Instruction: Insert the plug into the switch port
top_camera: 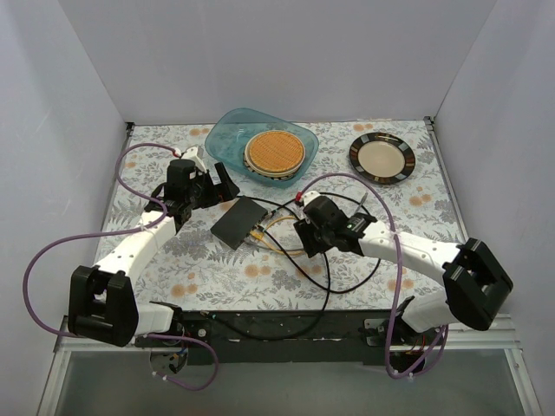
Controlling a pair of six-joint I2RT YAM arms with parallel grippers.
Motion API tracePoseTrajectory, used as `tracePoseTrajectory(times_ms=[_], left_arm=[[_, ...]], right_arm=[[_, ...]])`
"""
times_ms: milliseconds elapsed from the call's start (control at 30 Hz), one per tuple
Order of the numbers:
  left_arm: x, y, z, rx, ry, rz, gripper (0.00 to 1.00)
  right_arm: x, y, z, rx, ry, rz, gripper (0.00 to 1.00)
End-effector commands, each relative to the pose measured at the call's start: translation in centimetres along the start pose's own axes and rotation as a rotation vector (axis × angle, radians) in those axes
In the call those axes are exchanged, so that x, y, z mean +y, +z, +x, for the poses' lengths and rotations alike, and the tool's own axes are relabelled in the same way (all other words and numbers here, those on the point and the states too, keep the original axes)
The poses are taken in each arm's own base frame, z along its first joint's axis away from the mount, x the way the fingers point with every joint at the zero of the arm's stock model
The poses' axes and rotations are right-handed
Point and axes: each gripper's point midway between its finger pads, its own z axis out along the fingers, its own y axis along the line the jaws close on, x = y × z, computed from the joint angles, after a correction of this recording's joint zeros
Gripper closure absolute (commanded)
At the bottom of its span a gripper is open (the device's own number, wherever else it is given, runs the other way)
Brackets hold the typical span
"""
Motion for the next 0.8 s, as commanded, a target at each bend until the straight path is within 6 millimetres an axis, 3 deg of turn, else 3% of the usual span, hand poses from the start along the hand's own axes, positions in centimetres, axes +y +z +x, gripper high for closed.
tracePoseTrajectory(times_ms=[0,267,433,633,767], left_arm=[[-0.9,-0.2,-1.2,-0.029,0.013,0.039,0.02],[-0.9,-0.3,-1.3,-0.027,0.016,0.036,0.02],[-0.9,-0.4,-1.4,-0.031,0.017,0.035,0.02],[-1.0,-0.6,-1.4,-0.034,0.019,0.04,0.02],[-1.1,-0.7,-1.5,-0.038,0.019,0.042,0.02]], right_arm=[[-1.0,-1.1,3.2,0.051,0.066,0.049,0.39],[-1.8,-0.1,6.7,0.127,0.113,0.1,0.5],[-2.4,0.6,7.8,0.163,0.117,0.136,0.71],[-2.1,0.6,6.9,0.152,0.103,0.126,0.99],[-2.7,-0.8,4.9,0.104,0.088,0.156,0.99]])
